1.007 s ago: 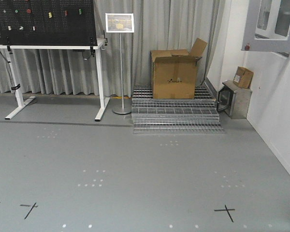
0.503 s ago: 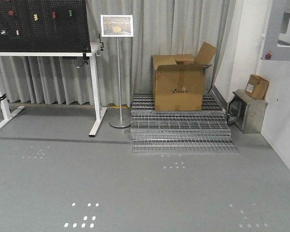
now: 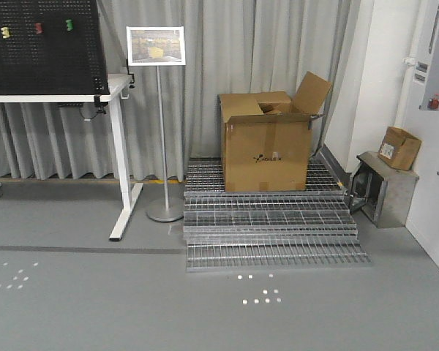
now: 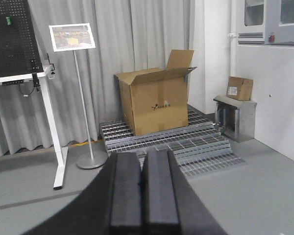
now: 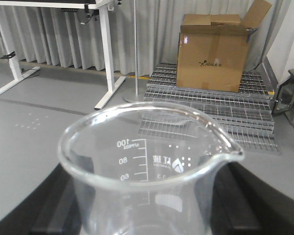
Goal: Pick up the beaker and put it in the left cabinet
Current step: 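Drive the base across the room toward the grey cabinet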
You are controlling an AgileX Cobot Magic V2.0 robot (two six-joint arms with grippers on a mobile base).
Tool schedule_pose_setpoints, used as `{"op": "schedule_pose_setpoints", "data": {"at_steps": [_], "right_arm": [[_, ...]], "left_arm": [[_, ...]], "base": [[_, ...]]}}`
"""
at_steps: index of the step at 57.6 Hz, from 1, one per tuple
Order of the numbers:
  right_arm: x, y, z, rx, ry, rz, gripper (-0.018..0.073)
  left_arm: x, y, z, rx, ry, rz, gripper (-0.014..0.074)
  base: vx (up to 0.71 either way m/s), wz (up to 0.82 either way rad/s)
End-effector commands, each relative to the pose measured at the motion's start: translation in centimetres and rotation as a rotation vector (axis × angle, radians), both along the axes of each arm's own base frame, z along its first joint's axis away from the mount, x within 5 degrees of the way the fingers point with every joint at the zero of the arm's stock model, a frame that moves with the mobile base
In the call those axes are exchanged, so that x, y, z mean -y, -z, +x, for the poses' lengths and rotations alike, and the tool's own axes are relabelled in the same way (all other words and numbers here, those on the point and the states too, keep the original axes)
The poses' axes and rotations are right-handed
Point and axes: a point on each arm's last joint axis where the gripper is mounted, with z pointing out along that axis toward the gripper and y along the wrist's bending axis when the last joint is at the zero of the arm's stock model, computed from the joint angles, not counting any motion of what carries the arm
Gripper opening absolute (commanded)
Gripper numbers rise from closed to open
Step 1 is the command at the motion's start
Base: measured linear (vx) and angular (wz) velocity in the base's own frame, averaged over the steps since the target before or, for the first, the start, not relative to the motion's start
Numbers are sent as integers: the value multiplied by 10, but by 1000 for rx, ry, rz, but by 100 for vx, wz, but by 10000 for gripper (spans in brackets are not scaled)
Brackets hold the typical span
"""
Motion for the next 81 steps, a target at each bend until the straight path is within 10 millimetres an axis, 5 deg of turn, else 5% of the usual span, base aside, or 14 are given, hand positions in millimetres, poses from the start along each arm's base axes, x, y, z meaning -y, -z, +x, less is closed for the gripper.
{"op": "schedule_pose_setpoints", "data": {"at_steps": [1, 42, 81], "right_arm": [[-2, -15, 0, 89, -30, 1, -4], [-2, -15, 0, 89, -30, 1, -4], [-2, -15, 0, 89, -30, 1, -4]], "left_arm": [[0, -3, -1, 81, 2, -33, 1], [0, -3, -1, 81, 2, -33, 1], [0, -3, -1, 81, 2, -33, 1]], "base": [[65, -8], [62, -9], [53, -56]]}}
